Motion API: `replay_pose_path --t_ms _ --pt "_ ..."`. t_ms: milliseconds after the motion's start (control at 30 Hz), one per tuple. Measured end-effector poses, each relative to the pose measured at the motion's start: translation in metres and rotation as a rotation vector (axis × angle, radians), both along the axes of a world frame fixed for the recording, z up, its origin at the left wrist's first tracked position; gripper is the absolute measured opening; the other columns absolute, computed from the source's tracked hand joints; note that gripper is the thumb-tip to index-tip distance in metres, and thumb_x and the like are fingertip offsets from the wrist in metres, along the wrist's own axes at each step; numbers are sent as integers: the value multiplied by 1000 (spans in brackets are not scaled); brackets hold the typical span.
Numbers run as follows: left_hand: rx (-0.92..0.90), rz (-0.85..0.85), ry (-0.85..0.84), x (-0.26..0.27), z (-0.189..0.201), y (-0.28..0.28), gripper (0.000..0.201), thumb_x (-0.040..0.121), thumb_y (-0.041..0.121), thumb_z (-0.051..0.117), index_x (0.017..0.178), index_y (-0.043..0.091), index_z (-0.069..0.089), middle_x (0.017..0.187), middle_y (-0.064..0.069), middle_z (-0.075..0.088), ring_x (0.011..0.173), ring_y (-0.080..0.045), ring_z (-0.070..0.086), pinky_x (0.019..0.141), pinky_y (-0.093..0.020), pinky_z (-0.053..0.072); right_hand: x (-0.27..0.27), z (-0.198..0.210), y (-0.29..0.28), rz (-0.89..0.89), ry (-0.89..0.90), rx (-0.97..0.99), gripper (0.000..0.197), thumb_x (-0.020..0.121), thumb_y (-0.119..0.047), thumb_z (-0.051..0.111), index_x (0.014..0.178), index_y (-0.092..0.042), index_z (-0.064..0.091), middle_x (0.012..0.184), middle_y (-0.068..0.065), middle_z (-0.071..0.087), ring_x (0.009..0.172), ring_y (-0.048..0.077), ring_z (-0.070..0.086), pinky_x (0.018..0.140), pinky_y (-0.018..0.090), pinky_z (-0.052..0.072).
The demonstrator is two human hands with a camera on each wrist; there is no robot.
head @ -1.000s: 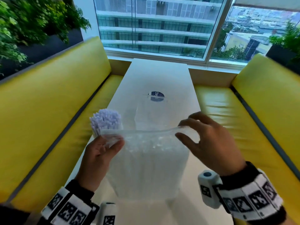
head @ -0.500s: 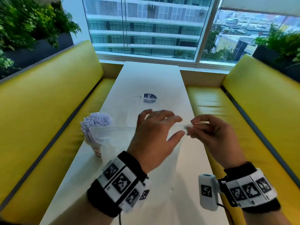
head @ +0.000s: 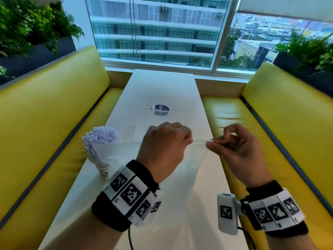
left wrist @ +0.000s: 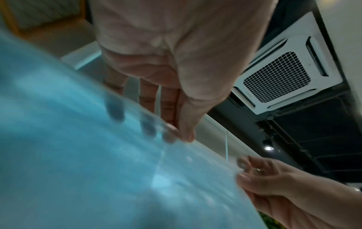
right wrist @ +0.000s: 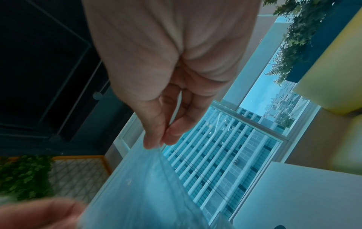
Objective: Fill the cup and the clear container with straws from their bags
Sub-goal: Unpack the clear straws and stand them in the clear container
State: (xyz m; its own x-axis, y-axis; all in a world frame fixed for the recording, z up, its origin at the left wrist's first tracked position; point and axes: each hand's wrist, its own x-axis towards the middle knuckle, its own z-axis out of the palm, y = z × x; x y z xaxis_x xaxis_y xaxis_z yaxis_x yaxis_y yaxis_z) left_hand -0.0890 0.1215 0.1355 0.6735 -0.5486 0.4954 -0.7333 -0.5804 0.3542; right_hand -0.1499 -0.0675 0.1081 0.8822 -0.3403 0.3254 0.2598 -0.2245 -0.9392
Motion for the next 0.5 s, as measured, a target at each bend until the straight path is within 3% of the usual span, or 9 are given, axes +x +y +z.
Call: replay_pose_path --t_ms 133,200,333,433,500 --pt "-31 92 -8 10 -7 54 14 85 29 59 81 20 68 81 1 71 80 -29 66 71 -43 53 0 -1 -16 -22 -16 32 35 74 11 75 82 -10 48 73 13 68 80 20 72 76 24 57" --pt "-33 173 12 10 -8 85 14 86 29 59 82 20 68 82 2 71 80 -26 66 71 -38 50 0 -2 -20 -21 -19 10 33 73 9 75 82 -8 49 77 18 68 79 18 72 75 22 57" --pt "-29 318 2 6 -4 127 6 86 18 73 81 15 70 84 6 69 83 -20 64 72 -23 41 -2 -2 -28 -20 -33 -26 29 67 -7 77 81 -10 51 74 7 71 79 12 71 76 20 57" --pt "-85 267 29 2 -3 134 6 84 12 74 82 15 69 85 12 64 77 0 55 68 -9 38 -5 2 -29 48 -47 -104 22 72 -12 75 84 -12 56 82 4 71 83 14 69 77 24 56" --pt "-169 192 96 -2 -2 129 6 87 23 69 92 21 67 89 13 64 80 0 58 66 -6 46 -8 8 -24 131 -43 -160 20 80 -28 76 88 -16 63 89 0 68 88 18 65 73 29 55"
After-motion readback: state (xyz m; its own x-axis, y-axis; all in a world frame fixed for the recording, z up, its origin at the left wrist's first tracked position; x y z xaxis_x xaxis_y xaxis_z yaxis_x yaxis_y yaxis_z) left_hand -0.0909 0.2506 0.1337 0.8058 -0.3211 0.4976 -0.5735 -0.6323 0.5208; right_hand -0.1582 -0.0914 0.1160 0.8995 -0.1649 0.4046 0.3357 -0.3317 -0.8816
